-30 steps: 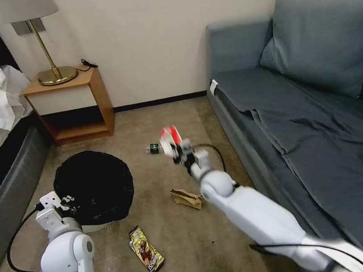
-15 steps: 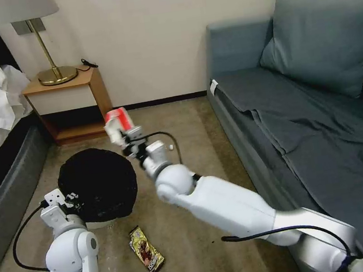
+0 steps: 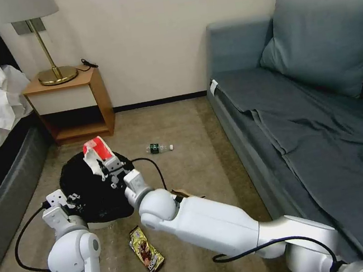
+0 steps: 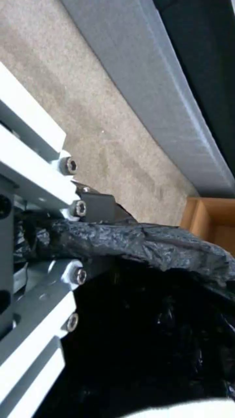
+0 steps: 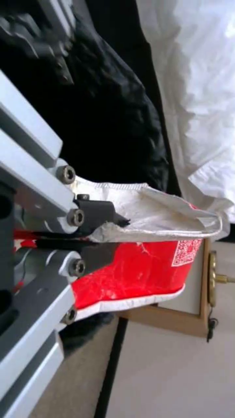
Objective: Pick up the trash bin, then pick up the garbage on the floor and place it into the trash bin.
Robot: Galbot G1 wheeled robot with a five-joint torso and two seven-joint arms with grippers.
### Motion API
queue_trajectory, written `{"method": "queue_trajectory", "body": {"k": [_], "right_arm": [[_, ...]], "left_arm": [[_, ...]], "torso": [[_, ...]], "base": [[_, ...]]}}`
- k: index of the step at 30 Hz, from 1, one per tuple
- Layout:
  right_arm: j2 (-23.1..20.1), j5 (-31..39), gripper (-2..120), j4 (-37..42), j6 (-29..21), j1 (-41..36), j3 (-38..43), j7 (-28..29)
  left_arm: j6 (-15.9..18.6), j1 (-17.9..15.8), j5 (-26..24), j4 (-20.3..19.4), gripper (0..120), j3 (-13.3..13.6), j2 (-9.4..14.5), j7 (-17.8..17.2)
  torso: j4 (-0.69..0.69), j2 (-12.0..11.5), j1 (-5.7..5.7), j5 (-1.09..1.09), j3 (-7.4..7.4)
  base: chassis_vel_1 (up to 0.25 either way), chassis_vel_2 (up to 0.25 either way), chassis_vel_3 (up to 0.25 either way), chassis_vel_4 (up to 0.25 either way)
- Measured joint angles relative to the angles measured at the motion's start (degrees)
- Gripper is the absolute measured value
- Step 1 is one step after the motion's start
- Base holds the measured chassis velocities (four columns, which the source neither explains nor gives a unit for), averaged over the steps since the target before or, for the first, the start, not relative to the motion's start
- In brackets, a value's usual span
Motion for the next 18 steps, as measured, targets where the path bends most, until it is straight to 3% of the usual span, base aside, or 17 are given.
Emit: {"method": "queue_trajectory", "body": {"k": [5, 11, 18], "right_arm": [[-0.09, -1.58, 8, -0.01, -0.09, -0.33, 0.20, -0.41], [0.20, -2.48, 36, 0.04, -0.27, -1.38, 0.86, -0.58], [0.03, -3.34, 56, 0.39, -0.58, -1.59, 3.18, -1.09]], "left_arm": [[0.00, -0.34, 0.18, 0.02, 4, 0.00, -0.08, -0.01], [-0.09, -0.42, 0.37, 0.33, 4, 0.00, -0.10, 0.00], [-0.12, -0.48, 0.41, 0.40, 4, -0.17, 0.01, 0.01]], "torso": [[0.00, 0.00, 0.00, 0.00, 0.00], [0.00, 0.00, 0.00, 0.00, 0.00], [0.01, 0.00, 0.00, 0.01, 0.00]], "base": [[0.000, 0.000, 0.000, 0.000], [0.000, 0.000, 0.000, 0.000], [0.000, 0.000, 0.000, 0.000]]}}
